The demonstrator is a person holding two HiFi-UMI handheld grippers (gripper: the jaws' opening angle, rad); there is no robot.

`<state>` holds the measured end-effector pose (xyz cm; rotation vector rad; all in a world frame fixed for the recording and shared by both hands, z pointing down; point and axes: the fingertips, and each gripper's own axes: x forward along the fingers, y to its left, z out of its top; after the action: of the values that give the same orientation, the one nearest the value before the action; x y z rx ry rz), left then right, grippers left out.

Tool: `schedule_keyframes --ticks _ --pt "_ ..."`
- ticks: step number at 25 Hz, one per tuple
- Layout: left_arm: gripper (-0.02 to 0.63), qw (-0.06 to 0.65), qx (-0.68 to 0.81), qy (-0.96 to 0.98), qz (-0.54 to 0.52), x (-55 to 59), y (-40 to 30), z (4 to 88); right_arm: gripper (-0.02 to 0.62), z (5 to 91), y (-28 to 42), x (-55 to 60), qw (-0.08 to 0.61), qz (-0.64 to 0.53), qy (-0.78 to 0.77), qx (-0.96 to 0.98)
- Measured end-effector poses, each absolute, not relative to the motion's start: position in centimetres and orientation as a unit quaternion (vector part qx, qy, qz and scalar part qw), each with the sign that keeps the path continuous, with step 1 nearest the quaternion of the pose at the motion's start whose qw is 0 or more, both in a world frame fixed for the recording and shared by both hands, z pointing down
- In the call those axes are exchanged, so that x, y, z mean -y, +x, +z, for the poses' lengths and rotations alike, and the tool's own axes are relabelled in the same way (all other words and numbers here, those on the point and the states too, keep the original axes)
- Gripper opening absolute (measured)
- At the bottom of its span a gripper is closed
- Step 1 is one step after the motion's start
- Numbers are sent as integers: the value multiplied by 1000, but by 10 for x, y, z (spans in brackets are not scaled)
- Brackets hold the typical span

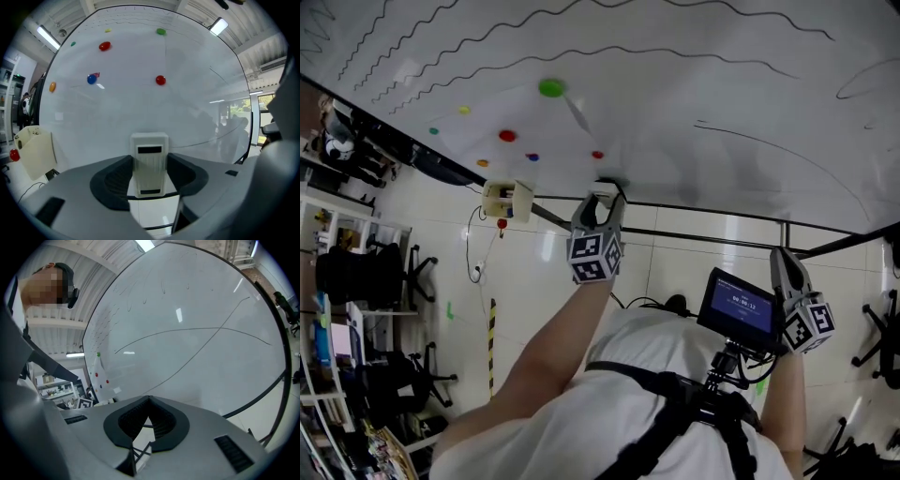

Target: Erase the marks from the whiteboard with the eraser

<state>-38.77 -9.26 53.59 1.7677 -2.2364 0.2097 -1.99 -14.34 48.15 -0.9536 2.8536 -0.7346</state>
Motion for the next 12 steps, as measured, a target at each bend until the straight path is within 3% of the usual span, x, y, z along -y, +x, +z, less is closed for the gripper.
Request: schedule_keyframes --ticks 5,12 --pt "261 139 804 577 39 99 -382 541 17 492 -9 149 8 -250 -302 -920" --pt "262 192 831 518 -63 110 -366 547 17 503 -20 153 -4 -269 -262 -927"
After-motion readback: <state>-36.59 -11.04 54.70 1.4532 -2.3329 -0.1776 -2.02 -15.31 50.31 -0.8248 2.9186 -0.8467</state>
